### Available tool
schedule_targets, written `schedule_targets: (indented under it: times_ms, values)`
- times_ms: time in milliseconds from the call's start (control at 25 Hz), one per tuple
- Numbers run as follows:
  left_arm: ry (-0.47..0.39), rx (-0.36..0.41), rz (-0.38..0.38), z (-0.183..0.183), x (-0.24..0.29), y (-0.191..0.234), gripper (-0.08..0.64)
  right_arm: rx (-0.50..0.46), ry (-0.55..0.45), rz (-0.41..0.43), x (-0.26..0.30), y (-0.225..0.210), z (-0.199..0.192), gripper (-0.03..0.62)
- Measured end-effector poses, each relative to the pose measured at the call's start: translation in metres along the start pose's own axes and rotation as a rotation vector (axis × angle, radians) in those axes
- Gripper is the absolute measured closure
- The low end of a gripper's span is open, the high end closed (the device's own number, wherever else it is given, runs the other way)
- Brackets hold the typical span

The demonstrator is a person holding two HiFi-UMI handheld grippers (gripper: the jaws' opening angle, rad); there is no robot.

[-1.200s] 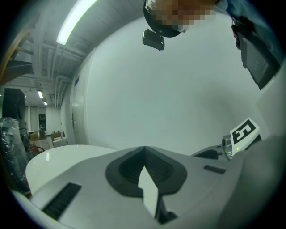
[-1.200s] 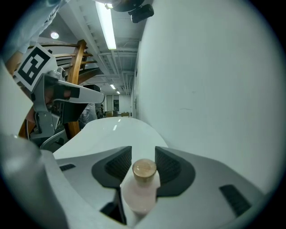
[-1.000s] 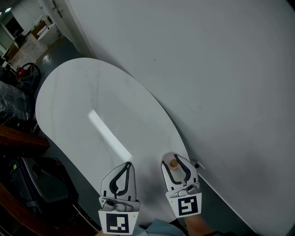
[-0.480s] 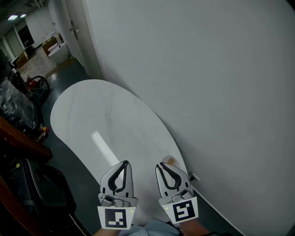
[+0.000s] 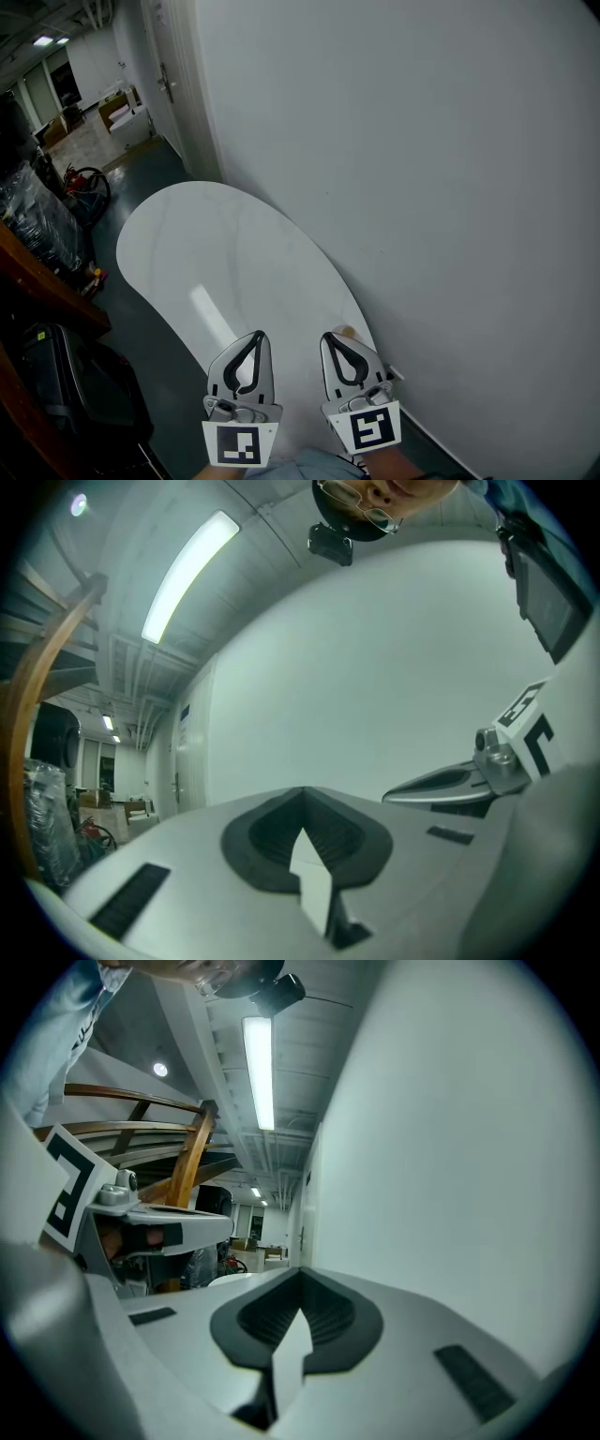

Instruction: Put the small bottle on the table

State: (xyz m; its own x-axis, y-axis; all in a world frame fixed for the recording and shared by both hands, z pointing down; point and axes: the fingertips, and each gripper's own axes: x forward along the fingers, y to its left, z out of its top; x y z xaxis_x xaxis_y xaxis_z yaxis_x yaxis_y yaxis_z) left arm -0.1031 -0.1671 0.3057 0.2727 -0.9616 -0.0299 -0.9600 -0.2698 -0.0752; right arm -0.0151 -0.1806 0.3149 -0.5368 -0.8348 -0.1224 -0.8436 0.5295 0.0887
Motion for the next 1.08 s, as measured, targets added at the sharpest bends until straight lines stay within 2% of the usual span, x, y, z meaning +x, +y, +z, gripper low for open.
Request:
schedule_targets:
  times_ms: [120, 200, 320, 440, 560, 720, 880, 1080]
  values:
    - [-0.008, 0.006, 0.001, 0.003, 0.0, -0.002, 0.56, 0.0, 0.051, 0.002, -0.002, -0.002, -0.005, 0.592]
    - [-0.012, 0.006, 0.003, 0.004, 0.0, -0.003, 0.56, 0.0, 0.039, 0.009, -0.002, -0.003, -0.004, 0.592]
    - [-0.02, 0.01, 0.006, 0.007, 0.001, -0.002, 0.56, 0.011, 0.104, 0.013, -0.005, -0.004, -0.013, 0.592]
    - [-0.011, 0.006, 0.01, 0.007, 0.001, -0.002, 0.56, 0.016, 0.026, 0.013, 0.0, -0.004, 0.001, 0.592]
    - [-0.004, 0.004, 0.01, 0.005, 0.0, -0.001, 0.56, 0.024, 0.083, 0.015, -0.003, -0.003, -0.01, 0.592]
    - [-0.003, 0.003, 0.007, 0.003, 0.001, 0.0, 0.56, 0.024, 0.088, 0.012, -0.001, -0.002, -0.012, 0.592]
    - [-0.003, 0.009, -0.001, 0.003, 0.004, -0.001, 0.56, 0.025, 0.003, 0.005, 0.003, -0.004, -0.001, 0.592]
    - [0.0, 0.019, -0.009, 0.002, 0.004, -0.001, 0.56, 0.024, 0.0, 0.002, 0.004, -0.004, -0.001, 0.592]
